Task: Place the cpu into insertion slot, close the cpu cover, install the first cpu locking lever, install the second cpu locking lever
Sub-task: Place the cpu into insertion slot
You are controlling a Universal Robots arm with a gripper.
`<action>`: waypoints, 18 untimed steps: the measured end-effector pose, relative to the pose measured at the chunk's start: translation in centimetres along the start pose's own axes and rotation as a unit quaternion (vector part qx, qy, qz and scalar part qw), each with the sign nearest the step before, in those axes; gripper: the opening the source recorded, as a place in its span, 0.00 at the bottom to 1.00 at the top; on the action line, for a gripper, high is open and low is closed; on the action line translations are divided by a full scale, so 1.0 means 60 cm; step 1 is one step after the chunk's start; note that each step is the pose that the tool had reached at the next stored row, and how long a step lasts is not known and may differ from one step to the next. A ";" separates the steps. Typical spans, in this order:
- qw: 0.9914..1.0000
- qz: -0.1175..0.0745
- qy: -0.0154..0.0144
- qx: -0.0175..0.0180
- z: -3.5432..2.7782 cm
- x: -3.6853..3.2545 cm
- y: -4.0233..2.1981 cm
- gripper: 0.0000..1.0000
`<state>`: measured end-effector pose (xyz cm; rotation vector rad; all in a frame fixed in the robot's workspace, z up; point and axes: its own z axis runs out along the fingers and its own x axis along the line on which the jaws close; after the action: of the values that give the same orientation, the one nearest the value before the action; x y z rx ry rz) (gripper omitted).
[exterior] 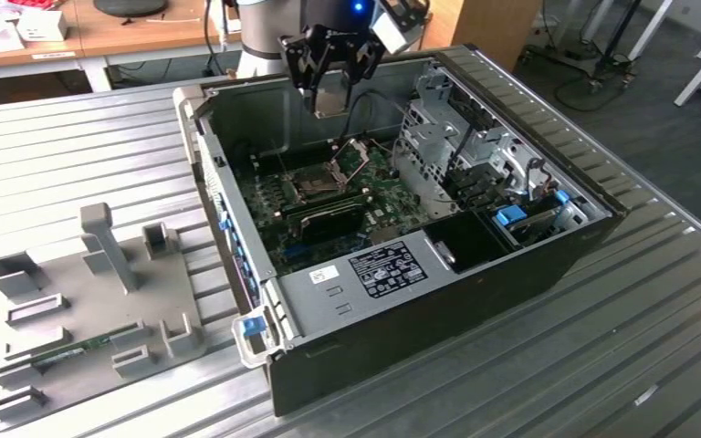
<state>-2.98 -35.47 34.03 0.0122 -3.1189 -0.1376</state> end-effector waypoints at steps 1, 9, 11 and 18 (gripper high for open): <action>1.000 0.000 0.000 0.000 0.003 0.000 0.000 0.54; 1.000 0.000 0.000 0.000 0.027 -0.001 -0.002 0.54; 1.000 0.000 0.000 0.000 0.033 -0.001 -0.003 0.54; 1.000 0.000 0.000 0.000 0.037 -0.001 -0.003 0.54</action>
<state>-2.98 -35.47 31.81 0.0122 -3.1190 -0.1381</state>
